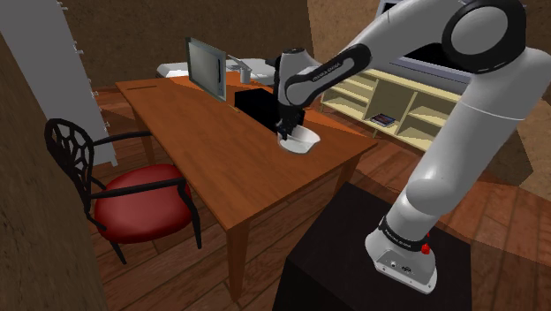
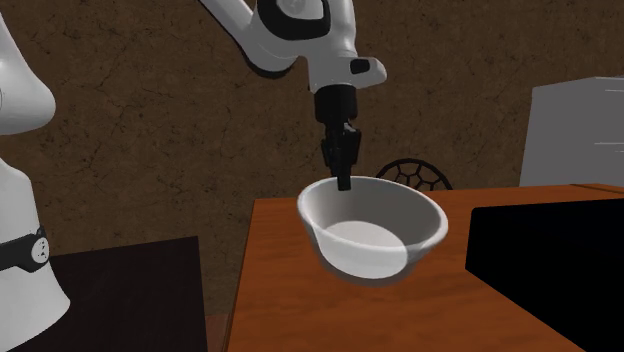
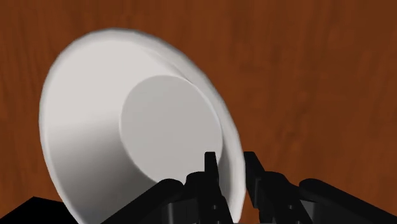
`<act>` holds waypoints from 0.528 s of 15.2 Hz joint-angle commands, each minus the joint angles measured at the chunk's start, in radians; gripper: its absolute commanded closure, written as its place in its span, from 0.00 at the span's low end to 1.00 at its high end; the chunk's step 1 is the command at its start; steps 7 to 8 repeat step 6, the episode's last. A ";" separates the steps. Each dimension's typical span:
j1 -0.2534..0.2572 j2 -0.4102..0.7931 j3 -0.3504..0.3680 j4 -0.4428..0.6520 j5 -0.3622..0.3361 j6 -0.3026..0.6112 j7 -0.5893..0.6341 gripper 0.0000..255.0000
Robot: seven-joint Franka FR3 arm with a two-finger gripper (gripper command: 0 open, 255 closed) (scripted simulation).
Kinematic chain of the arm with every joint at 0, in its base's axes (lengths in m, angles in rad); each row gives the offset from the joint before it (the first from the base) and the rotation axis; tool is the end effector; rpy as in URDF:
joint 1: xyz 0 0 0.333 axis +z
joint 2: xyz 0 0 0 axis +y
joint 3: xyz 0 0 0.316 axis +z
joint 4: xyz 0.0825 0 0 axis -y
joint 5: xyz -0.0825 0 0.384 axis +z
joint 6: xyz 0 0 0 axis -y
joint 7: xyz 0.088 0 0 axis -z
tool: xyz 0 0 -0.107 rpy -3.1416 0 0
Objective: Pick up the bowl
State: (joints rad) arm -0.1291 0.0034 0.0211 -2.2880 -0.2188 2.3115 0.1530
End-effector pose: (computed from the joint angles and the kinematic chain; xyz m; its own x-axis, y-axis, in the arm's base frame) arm 0.5135 -0.0600 0.3525 0.9932 -0.1117 0.0328 -0.1156 -0.9803 0.1599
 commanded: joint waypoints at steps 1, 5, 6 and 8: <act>0.001 -0.016 0.001 0.010 0.005 -0.025 -0.006 1.00; 0.002 -0.040 0.002 0.029 0.013 -0.067 -0.016 1.00; 0.002 -0.040 0.002 0.029 0.013 -0.067 -0.016 1.00; 0.002 -0.040 0.002 0.029 0.013 -0.067 -0.016 1.00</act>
